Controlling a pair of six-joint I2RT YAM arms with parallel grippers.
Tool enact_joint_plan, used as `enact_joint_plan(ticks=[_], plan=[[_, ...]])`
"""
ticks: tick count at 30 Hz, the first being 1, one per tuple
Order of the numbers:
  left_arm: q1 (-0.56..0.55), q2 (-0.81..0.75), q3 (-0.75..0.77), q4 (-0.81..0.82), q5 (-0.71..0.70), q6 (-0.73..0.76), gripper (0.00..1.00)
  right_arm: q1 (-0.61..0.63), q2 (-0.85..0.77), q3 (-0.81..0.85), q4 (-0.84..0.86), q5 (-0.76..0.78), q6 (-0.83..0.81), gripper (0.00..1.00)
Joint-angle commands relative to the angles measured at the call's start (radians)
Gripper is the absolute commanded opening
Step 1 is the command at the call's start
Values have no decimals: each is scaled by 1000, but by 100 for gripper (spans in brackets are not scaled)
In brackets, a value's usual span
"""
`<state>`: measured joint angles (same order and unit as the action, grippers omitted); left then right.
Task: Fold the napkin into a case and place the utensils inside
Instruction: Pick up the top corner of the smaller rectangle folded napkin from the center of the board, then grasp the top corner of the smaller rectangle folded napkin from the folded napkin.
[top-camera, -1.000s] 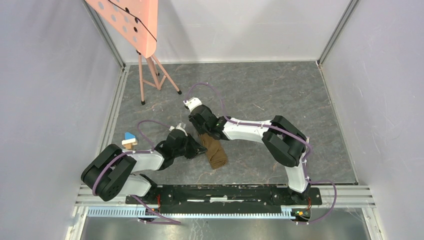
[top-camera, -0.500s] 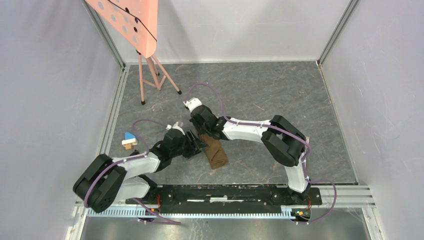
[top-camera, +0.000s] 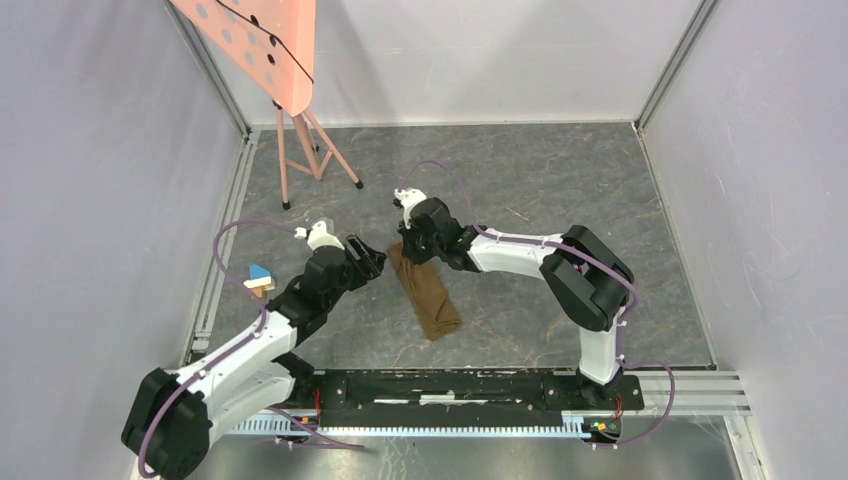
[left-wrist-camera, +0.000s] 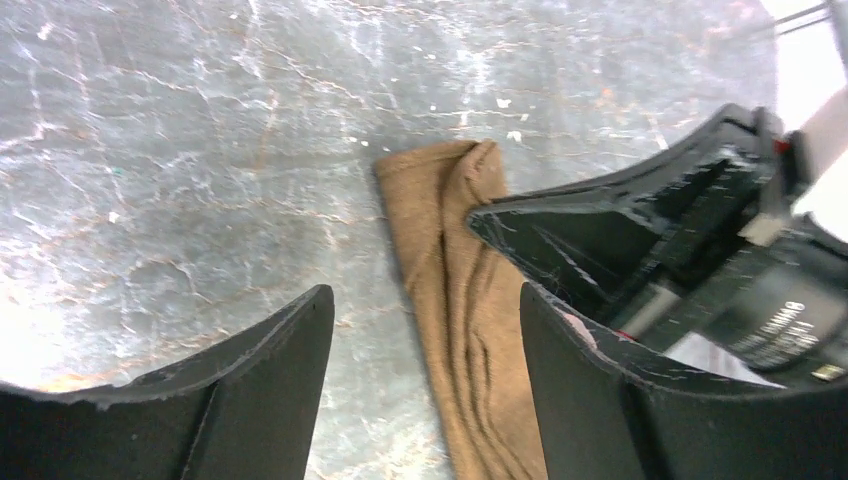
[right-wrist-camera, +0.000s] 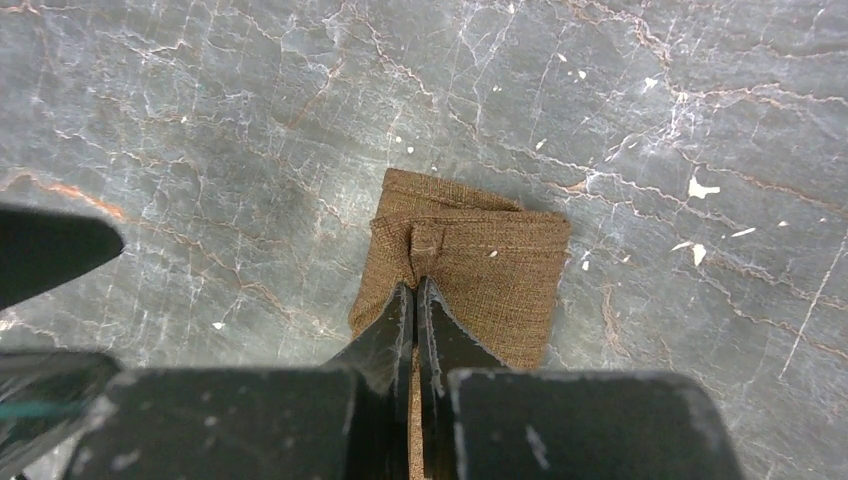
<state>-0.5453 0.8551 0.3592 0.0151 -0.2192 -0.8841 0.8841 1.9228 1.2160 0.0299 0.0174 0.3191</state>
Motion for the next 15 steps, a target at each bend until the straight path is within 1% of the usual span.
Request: enact_joint_plan(ticks=[1, 4, 7, 15], plan=[[1, 100, 50, 61, -86, 202, 74, -31, -70, -37, 60, -126, 57, 0], [0, 175, 61, 116, -39, 262, 73, -58, -82, -61, 78, -180, 77, 0], [-1, 256, 59, 210, 41, 350, 63, -82, -88, -80, 100, -230, 95, 0], [-46, 410, 159, 206, 35, 485, 41, -102, -85, -67, 95, -275, 101, 0]])
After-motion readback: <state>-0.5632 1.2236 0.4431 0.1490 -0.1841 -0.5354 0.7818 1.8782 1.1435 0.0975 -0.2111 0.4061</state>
